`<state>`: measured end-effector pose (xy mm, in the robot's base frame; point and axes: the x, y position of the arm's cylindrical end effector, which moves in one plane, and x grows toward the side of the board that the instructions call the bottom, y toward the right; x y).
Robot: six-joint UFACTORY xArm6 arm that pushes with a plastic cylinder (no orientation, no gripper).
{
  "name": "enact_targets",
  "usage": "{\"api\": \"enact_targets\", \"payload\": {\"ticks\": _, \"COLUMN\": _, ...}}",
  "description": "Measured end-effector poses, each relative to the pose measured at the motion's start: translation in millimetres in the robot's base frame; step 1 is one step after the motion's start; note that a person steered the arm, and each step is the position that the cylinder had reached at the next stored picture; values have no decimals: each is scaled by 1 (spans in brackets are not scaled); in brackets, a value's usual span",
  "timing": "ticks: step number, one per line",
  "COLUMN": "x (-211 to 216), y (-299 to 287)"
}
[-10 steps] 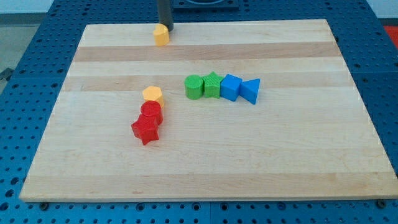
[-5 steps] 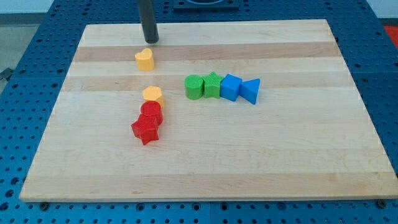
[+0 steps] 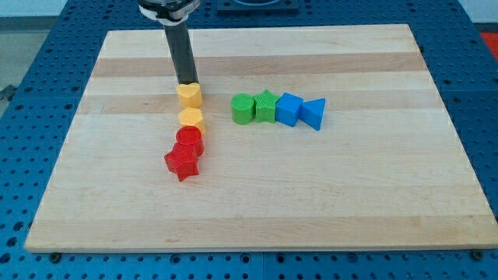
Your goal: Place both the yellow blocks to the top side of the red circle
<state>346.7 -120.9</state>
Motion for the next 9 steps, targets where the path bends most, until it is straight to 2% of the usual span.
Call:
{"api": "enact_targets", "payload": {"ticks": 2, "x": 16, "y": 0}}
{"api": "enact_targets", "payload": {"ticks": 9, "x": 23, "y": 6}}
